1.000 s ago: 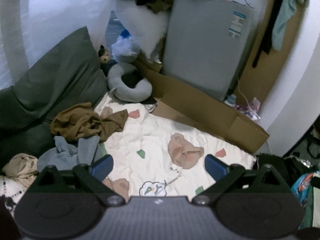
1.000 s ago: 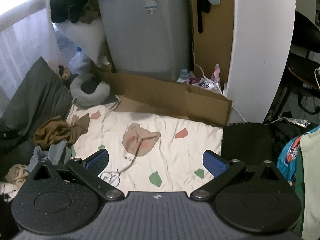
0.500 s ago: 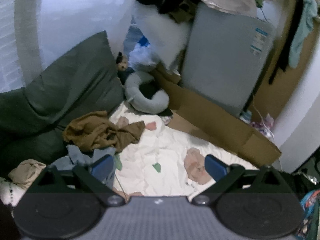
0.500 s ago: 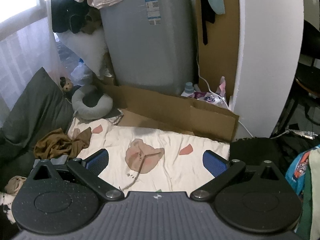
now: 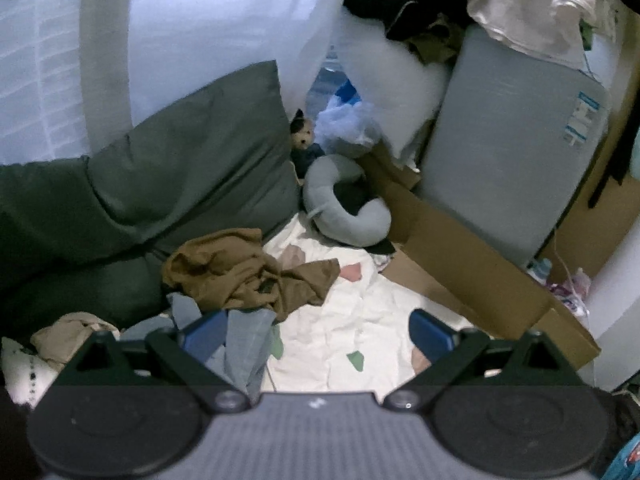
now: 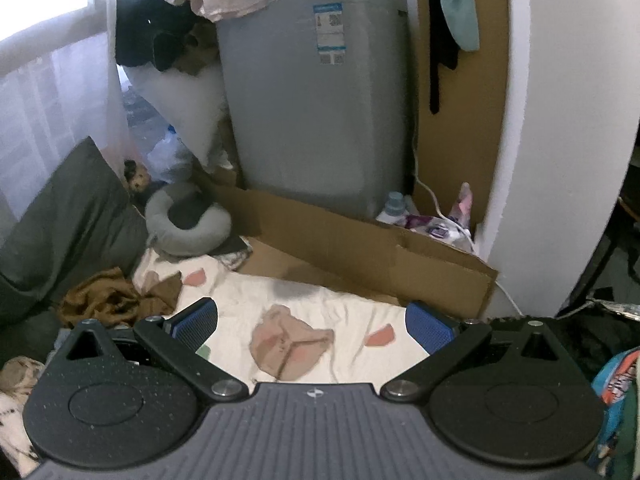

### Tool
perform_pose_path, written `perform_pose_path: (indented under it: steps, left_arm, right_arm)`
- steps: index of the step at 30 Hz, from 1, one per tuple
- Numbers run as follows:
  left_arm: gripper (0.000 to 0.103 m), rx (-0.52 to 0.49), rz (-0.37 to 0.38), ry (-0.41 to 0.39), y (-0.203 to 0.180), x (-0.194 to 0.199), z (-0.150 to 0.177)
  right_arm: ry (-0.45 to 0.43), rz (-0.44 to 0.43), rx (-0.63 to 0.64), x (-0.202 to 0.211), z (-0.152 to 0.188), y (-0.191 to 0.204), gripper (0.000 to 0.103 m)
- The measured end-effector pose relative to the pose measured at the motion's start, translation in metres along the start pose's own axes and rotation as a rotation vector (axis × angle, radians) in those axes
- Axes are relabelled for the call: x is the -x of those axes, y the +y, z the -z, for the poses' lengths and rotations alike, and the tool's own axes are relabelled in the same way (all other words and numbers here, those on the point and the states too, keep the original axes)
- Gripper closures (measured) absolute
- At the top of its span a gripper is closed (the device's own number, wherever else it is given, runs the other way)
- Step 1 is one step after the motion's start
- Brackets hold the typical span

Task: Fold clothes
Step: 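Move the left tool toward the brown shirt on the clothes pile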

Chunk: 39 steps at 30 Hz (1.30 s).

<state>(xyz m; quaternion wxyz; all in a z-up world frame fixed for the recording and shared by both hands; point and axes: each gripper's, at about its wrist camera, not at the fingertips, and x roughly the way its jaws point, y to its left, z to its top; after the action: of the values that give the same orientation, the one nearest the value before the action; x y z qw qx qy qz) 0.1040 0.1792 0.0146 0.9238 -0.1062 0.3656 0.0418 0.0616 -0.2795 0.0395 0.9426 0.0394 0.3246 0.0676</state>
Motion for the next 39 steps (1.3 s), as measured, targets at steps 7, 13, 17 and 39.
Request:
perform_pose_path:
  steps: [7,13,17,39]
  left_arm:
    - [0.004,0.034,0.040,0.053,0.029,0.003,-0.016]
    - [0.004,0.014,-0.010,0.032,0.053,0.011,-0.031]
    - [0.004,0.037,-0.034,0.036,0.068,0.007,-0.031]
    - [0.018,0.041,-0.021,0.059,0.072,-0.108,-0.020]
  right_arm:
    - [0.034,0.002,0.052,-0.003,-0.019,0.024,0.000]
    - [0.041,-0.049,0.064,-0.006,-0.024,0.038,0.000]
    - [0.034,-0.054,0.097,-0.011,-0.017,0.042,0.000]
    - [0.075,-0.265,0.142,-0.105,0.012,0.041,0.000]
